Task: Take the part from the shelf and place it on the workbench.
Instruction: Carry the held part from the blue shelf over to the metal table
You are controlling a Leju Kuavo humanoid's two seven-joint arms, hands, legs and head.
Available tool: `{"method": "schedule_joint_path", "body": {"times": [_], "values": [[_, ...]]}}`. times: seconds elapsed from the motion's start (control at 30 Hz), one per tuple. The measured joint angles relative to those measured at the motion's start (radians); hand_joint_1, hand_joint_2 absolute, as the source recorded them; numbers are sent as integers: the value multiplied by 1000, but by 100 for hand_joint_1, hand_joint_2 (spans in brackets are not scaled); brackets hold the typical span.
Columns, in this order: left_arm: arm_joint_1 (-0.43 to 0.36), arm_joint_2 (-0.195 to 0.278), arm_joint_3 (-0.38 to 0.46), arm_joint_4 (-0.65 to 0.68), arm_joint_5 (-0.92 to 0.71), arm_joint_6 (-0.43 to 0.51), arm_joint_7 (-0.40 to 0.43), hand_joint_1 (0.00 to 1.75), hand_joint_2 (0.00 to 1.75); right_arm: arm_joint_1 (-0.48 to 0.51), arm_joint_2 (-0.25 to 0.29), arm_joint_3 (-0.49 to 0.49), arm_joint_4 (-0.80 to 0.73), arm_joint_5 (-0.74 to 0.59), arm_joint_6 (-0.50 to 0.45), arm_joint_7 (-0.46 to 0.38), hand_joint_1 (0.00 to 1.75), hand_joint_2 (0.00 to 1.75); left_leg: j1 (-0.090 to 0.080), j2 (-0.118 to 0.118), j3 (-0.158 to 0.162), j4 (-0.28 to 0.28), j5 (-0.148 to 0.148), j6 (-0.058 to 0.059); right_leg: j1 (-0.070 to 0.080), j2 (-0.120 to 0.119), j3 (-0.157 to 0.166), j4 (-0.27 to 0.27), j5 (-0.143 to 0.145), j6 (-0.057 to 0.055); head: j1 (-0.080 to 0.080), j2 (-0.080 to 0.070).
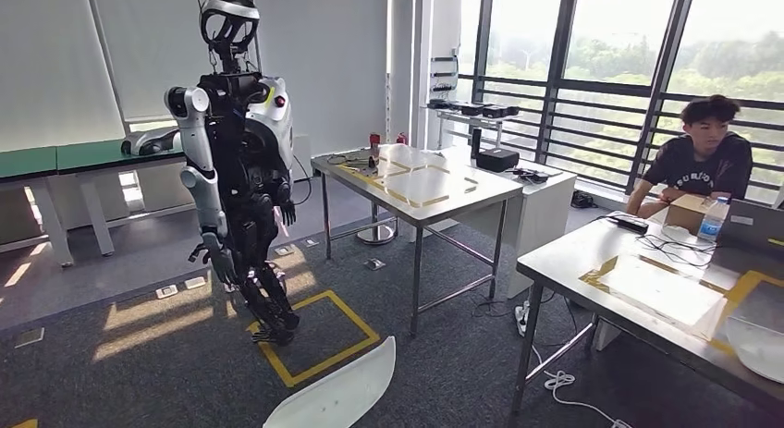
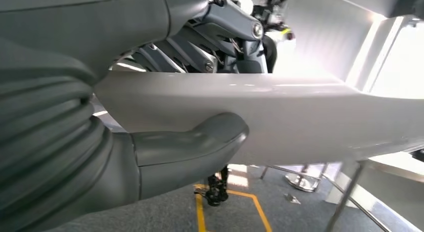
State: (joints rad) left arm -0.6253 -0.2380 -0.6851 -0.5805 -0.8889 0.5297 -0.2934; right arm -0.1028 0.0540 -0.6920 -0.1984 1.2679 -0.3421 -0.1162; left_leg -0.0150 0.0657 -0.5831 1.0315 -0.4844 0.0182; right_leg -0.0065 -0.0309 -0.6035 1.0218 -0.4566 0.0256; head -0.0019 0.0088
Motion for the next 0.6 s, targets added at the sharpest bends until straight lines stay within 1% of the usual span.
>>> {"method": "schedule_joint_path", "body": {"times": [0.03,0.07,0.1,0.13,0.17,0.2,0.23,0.27,0.3,0.33,0.37,0.4,0.43,0.47,0.5,0.53,0.57,0.6], "values": [[0,-1,0,-1,0,0,0,175,175,1,0,0,0,0,0,0,0,0,0,2,1,-1,-1,-6,-2,6,0,-1,2,-6,0,0],[0,-2,0,-1,0,-1,-1,175,175,2,0,0,0,-1,0,-1,0,0,2,-4,-2,5,-7,-12,-4,12,1,-4,4,-12,0,0],[-1,-2,0,-2,-1,-1,-1,175,175,2,0,0,0,-1,-1,-1,0,0,3,-17,-11,27,-22,-18,-7,17,2,-6,6,-19,0,0],[-2,-2,0,-2,-1,-2,-2,175,175,1,0,0,0,-1,-1,-1,0,0,5,-33,-29,68,-46,-23,-10,23,3,-8,7,-25,-1,0],[-1,-1,0,-2,-1,-5,-3,175,175,0,0,0,0,-1,-2,-1,0,0,7,-49,-57,131,-78,-27,-10,30,3,-8,8,-29,-2,0],[0,0,0,-1,0,-9,-4,175,175,-1,0,0,0,-1,-2,-1,0,0,9,-56,-90,200,-107,-28,-10,38,3,-8,8,-31,-3,0],[2,1,0,1,2,-14,-5,175,175,0,0,0,0,-2,-2,-1,0,0,9,-59,-118,256,-125,-30,-10,46,3,-8,7,-31,-3,0],[3,2,0,2,4,-20,-6,175,175,0,0,0,0,-2,-2,-2,0,0,10,-60,-133,284,-125,-30,-10,56,3,-7,7,-31,-3,0],[3,3,0,2,5,-25,-7,175,175,1,0,0,0,-2,-2,-2,0,0,10,-61,-128,269,-105,-29,-10,66,3,-6,7,-31,-3,0],[4,3,0,3,6,-28,-9,175,175,2,0,0,0,-3,-2,-3,0,0,11,-65,-107,219,-70,-26,-11,76,3,-4,7,-30,-3,0],[4,3,0,3,7,-30,-11,175,175,2,0,0,0,-3,-3,-4,0,0,12,-77,-75,147,-34,-23,-11,85,3,-2,6,-29,-3,0],[4,3,0,3,7,-32,-12,175,175,2,1,0,0,-3,-3,-6,0,0,13,-92,-44,81,-10,-21,-11,94,1,1,5,-25,-3,0],[4,4,0,3,7,-33,-13,175,175,3,1,0,0,-3,-4,-6,0,0,13,-106,-21,35,3,-19,-11,103,-1,3,5,-20,-3,0],[4,4,0,3,7,-35,-14,175,175,5,1,0,0,-3,-4,-7,0,0,13,-115,-10,12,5,-17,-12,110,-4,3,6,-14,-2,0],[5,5,0,3,7,-37,-14,175,175,8,1,0,0,-3,-4,-6,0,0,11,-115,-7,8,3,-14,-13,117,-7,2,8,-6,-2,0],[5,4,0,3,8,-39,-15,175,175,11,1,0,0,-2,-4,-6,0,0,10,-109,-6,6,6,-8,-15,123,-8,-1,10,1,-1,0],[3,2,0,3,7,-41,-13,175,175,14,1,0,0,-2,-3,-4,0,0,11,-102,-5,2,10,-1,-17,116,-10,2,8,6,0,0],[1,0,0,2,7,-41,-12,175,175,14,2,0,0,-2,-2,-3,0,0,12,-94,-4,-3,13,6,-16,100,-18,17,-2,10,2,0]]}}
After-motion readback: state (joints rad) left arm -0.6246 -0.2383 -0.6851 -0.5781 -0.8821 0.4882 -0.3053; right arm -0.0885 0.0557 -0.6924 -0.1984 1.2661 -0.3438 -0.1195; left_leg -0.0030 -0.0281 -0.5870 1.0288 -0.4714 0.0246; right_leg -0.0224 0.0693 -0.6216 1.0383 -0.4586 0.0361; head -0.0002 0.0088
